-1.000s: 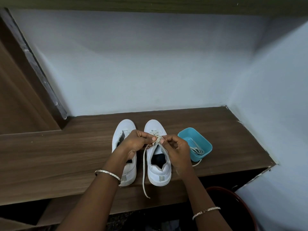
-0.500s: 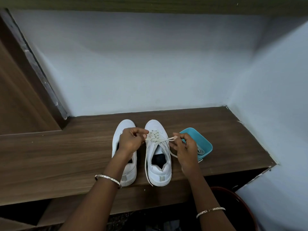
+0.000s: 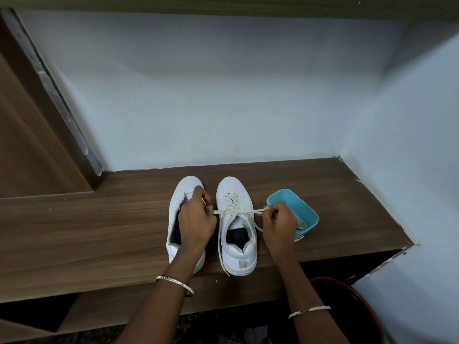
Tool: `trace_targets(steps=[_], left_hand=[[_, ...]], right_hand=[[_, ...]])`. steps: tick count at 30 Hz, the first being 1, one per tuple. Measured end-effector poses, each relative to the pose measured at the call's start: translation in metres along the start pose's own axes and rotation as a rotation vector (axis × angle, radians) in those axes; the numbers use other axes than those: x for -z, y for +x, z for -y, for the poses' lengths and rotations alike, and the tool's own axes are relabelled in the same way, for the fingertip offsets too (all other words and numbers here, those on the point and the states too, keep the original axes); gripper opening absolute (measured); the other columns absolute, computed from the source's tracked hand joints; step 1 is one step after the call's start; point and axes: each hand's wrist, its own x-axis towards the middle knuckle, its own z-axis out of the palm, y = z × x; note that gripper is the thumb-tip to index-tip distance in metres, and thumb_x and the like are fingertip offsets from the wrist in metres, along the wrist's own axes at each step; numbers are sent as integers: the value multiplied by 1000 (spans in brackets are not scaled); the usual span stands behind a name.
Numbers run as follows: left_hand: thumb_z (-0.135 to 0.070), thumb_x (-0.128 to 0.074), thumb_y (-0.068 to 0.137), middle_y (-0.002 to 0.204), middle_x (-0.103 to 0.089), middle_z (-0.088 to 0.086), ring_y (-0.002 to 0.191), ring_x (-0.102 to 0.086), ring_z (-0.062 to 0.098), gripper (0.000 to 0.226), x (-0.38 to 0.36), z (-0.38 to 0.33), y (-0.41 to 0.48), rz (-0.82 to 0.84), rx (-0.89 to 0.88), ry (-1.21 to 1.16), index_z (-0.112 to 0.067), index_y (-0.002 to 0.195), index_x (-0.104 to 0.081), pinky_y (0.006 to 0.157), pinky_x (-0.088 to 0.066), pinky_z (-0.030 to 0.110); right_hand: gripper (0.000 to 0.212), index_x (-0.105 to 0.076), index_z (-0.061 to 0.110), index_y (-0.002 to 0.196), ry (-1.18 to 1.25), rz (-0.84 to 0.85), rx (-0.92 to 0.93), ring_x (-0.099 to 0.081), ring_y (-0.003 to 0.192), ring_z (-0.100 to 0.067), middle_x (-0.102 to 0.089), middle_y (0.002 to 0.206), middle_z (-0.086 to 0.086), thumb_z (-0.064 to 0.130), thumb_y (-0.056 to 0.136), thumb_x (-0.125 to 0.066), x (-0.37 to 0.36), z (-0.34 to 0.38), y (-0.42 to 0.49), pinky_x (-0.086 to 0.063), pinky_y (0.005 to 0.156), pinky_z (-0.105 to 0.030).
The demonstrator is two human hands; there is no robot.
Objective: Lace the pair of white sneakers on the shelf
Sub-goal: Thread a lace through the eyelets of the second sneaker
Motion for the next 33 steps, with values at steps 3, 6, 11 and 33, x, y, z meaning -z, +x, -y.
trace_targets(steps=[3,6,11,33], left_hand=[[4,-58,82,69,-59,2,66,-51,20,27,-1,-3,-2,-17,-16,46,-18,89,-45,60,-33,30],[3,-59,83,69,-60,3,65,-52,21,26,-1,-1,-1,-5,-22,81,-17,89,-44,60,-34,31],[-10,-71,88,71,-62,-7,61,-55,3,14,6,11,3,97,-59,-14,-15,89,-58,57,-33,12],[-47,-72,85,102,-59,4,90,-54,13,31,-7,8,-1,364,14,109,-17,92,-70,69,-39,29]], right_hand=[[19,-53,2,74,-19,-22,-15,-53,67,-26,-57,70,-10,2,91,-59,-3,1,-2,-42,62,-32],[19,-52,3,74,-7,-45,-48,-54,67,-27,-58,71,-10,4,91,-59,-4,1,-4,-45,64,-38],[20,-55,12,81,204,146,-146,-73,75,-18,-72,75,-3,20,98,-60,9,-1,-5,-59,71,-43],[17,-76,23,98,336,467,-107,-72,90,-18,-77,95,6,15,84,-79,38,71,12,-61,85,-44]])
